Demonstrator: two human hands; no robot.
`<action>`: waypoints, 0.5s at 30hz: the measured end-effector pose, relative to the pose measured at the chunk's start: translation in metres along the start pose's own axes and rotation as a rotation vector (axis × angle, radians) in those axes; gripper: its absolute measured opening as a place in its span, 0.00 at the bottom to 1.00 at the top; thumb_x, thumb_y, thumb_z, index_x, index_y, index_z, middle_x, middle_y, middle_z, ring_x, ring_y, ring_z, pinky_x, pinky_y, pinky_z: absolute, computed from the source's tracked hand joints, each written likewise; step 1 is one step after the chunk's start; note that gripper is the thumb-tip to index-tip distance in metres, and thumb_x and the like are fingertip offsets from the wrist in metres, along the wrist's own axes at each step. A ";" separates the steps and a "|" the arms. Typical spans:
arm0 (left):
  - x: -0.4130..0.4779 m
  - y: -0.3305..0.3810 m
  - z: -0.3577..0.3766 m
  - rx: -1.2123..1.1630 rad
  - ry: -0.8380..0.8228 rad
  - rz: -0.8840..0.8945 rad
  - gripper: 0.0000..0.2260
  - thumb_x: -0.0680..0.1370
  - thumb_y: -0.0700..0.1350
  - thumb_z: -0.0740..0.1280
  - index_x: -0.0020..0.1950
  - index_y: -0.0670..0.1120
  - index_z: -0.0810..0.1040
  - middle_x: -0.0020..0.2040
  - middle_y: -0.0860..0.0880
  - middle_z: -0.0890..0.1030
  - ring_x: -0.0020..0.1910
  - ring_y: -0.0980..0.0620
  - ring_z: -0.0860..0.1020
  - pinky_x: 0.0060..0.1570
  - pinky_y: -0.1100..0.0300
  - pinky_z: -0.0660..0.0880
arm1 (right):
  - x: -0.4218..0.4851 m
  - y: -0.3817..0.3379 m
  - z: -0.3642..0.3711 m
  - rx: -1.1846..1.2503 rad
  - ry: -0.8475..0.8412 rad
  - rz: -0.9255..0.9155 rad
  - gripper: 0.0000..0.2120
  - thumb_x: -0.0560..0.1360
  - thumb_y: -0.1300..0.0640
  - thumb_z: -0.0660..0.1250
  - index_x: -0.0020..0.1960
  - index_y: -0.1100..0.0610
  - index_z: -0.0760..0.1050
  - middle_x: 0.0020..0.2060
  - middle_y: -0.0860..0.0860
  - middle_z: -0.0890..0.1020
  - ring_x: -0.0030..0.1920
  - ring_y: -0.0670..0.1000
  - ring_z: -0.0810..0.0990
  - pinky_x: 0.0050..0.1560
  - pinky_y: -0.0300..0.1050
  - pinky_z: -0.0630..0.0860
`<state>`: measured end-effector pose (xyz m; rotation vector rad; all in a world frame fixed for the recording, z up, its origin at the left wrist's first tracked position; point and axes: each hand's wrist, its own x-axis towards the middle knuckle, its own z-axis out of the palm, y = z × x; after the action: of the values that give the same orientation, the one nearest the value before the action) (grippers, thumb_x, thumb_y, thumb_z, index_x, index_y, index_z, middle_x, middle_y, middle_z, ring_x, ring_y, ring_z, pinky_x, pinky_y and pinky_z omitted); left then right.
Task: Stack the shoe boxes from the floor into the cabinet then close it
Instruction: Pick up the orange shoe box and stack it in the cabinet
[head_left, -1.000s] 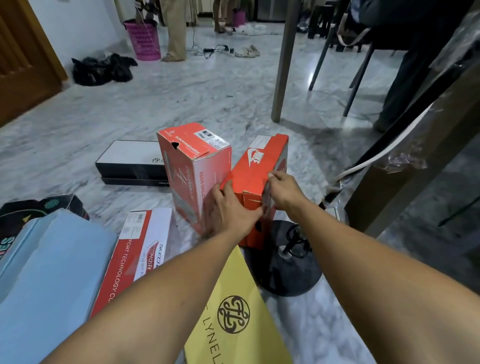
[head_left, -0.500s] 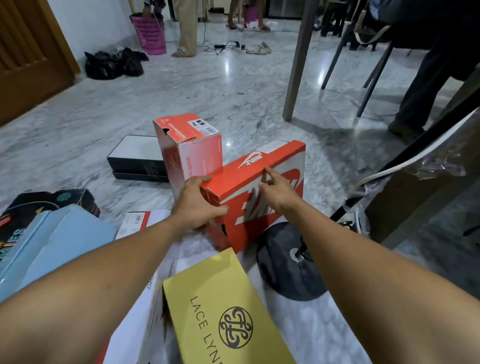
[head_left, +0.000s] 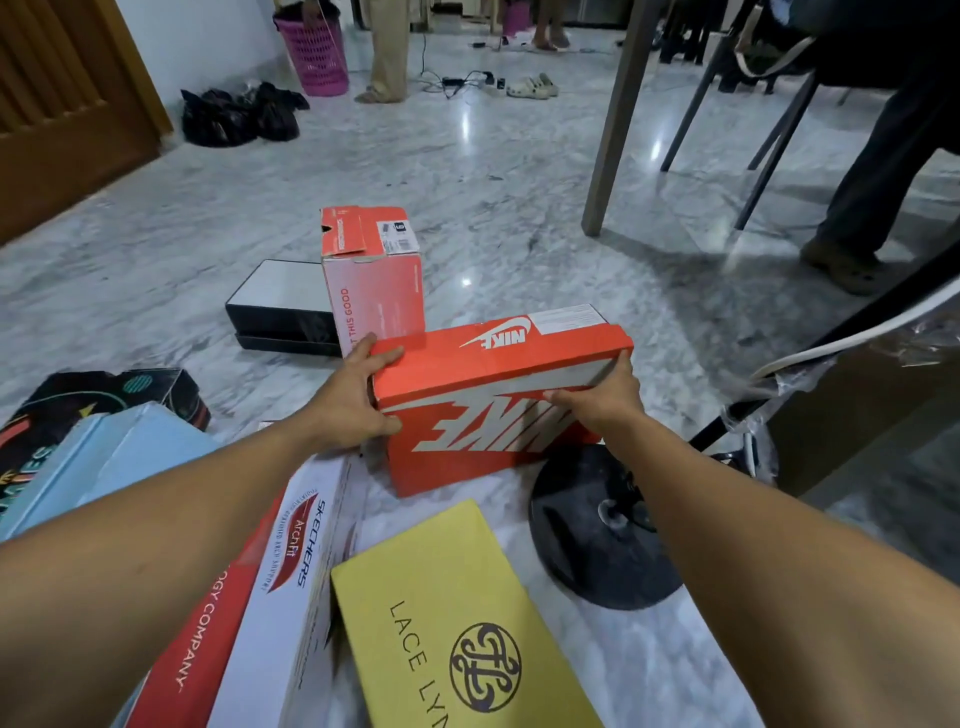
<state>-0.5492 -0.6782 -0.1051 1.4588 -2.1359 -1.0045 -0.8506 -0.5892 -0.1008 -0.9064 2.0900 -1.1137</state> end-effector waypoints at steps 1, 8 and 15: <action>-0.001 0.001 0.002 -0.020 0.021 0.001 0.45 0.66 0.33 0.78 0.79 0.53 0.64 0.82 0.53 0.46 0.78 0.49 0.58 0.61 0.62 0.75 | 0.004 0.001 0.001 0.021 0.010 0.005 0.57 0.58 0.55 0.85 0.76 0.49 0.54 0.68 0.55 0.70 0.67 0.58 0.73 0.66 0.57 0.74; -0.011 -0.002 0.018 -0.043 0.185 -0.001 0.48 0.72 0.31 0.72 0.82 0.56 0.47 0.79 0.49 0.60 0.73 0.48 0.68 0.63 0.57 0.74 | 0.015 0.012 -0.008 0.074 -0.018 0.047 0.47 0.60 0.60 0.84 0.71 0.52 0.62 0.60 0.51 0.75 0.64 0.54 0.75 0.65 0.54 0.75; -0.012 -0.001 0.039 -0.001 0.354 -0.133 0.30 0.77 0.36 0.70 0.77 0.47 0.63 0.59 0.44 0.81 0.57 0.43 0.80 0.58 0.48 0.77 | 0.018 0.031 -0.007 0.109 -0.117 0.146 0.39 0.67 0.66 0.79 0.70 0.55 0.62 0.56 0.50 0.75 0.59 0.53 0.75 0.64 0.53 0.75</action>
<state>-0.5692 -0.6532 -0.1311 1.6554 -1.8064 -0.7239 -0.8749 -0.5871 -0.1279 -0.7368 1.9473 -1.0611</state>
